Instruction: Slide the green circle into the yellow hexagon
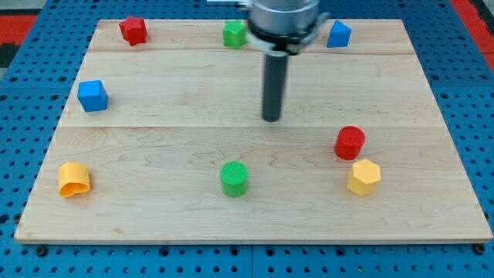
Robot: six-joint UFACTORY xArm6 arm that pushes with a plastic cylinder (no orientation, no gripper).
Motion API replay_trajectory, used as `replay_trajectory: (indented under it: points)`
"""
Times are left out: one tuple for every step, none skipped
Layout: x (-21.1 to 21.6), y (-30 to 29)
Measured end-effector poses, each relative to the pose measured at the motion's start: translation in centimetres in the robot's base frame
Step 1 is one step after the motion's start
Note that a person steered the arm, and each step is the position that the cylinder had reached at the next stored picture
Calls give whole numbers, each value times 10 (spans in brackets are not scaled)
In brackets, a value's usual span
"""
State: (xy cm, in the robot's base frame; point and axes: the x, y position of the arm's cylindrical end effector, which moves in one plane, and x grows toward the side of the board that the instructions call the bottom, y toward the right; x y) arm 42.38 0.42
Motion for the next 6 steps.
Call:
replay_trajectory:
  points:
    - [30, -62]
    - [79, -66]
    - [125, -45]
    - [133, -3]
    - [132, 85]
    - [138, 91]
